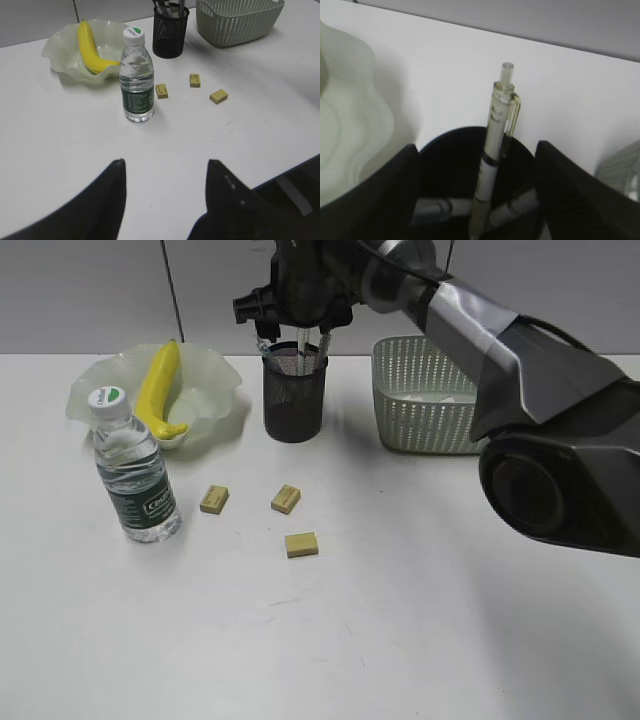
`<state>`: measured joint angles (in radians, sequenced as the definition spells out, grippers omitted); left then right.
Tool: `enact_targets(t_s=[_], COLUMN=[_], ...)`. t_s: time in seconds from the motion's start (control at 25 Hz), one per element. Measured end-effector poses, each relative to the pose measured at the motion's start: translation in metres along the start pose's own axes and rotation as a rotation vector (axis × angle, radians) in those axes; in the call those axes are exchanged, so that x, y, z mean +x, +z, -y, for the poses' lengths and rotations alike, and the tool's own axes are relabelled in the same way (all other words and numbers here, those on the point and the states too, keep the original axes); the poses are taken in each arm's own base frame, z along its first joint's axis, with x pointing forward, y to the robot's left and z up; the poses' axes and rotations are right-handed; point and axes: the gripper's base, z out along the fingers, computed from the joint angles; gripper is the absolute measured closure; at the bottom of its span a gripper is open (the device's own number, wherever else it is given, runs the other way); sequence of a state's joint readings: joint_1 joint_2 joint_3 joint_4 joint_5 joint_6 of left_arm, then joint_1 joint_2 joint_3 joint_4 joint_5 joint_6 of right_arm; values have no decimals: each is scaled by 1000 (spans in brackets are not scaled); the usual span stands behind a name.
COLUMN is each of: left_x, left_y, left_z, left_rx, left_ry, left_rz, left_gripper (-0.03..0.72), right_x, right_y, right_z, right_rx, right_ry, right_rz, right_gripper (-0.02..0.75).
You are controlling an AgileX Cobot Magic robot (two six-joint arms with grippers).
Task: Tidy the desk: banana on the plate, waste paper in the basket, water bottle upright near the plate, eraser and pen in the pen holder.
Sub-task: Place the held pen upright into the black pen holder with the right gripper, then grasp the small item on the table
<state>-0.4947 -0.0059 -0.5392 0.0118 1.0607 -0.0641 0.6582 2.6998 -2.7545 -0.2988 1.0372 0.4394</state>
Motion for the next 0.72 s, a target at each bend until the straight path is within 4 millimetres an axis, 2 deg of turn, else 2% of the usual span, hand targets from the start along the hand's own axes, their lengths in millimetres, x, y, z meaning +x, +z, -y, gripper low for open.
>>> enact_targets(t_s=[0.32, 0.52, 0.72], left_x=[0, 0, 0], left_y=[0, 0, 0], left_z=[0, 0, 0], left_rx=[-1, -2, -3], left_ry=[0, 1, 1], left_rz=[0, 0, 0], left_gripper=[304, 304, 304], right_x=[-30, -43, -57], right_y=[-52, -92, -142], right_z=[-1, 5, -5], right_rx=[-96, -101, -288], right_ry=[-22, -27, -66], right_rz=[63, 58, 89], right_gripper=[176, 176, 176])
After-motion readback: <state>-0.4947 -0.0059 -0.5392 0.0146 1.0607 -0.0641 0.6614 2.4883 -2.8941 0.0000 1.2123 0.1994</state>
